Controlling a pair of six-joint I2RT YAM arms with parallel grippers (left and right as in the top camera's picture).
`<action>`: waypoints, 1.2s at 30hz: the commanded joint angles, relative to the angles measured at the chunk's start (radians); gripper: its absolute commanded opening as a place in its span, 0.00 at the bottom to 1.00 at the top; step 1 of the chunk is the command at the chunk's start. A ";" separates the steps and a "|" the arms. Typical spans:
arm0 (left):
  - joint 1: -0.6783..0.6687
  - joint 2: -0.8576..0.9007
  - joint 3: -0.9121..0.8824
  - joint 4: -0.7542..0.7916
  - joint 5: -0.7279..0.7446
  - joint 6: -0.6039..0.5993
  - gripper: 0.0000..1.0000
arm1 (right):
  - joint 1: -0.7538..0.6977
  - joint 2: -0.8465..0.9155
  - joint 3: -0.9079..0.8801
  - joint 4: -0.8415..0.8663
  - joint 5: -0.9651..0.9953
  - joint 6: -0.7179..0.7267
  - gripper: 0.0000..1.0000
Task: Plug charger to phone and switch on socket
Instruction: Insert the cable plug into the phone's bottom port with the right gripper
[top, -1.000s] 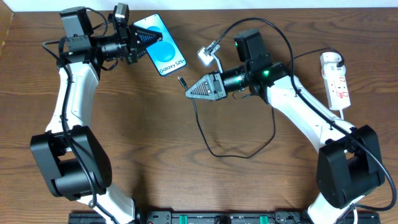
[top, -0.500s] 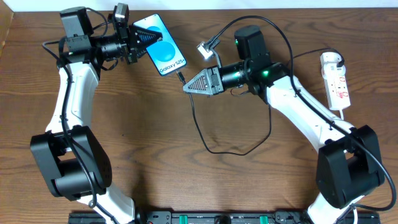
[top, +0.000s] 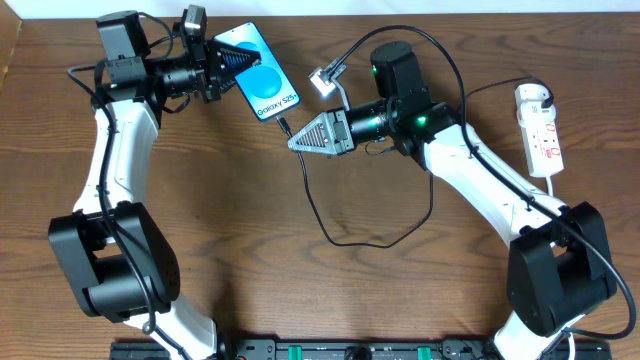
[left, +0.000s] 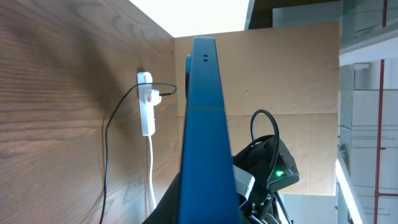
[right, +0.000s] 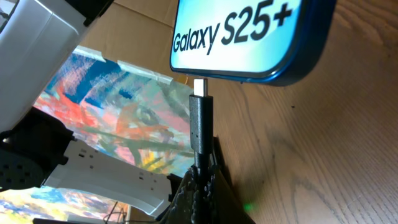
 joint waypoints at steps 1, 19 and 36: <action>0.000 -0.029 0.000 0.007 0.024 -0.010 0.07 | 0.000 -0.009 0.006 0.000 -0.019 -0.005 0.01; 0.000 -0.029 0.000 0.007 0.024 -0.021 0.07 | -0.019 -0.009 0.006 0.005 0.026 -0.011 0.01; 0.000 -0.029 0.000 0.004 0.042 -0.029 0.08 | -0.016 -0.009 0.006 0.020 0.058 0.010 0.01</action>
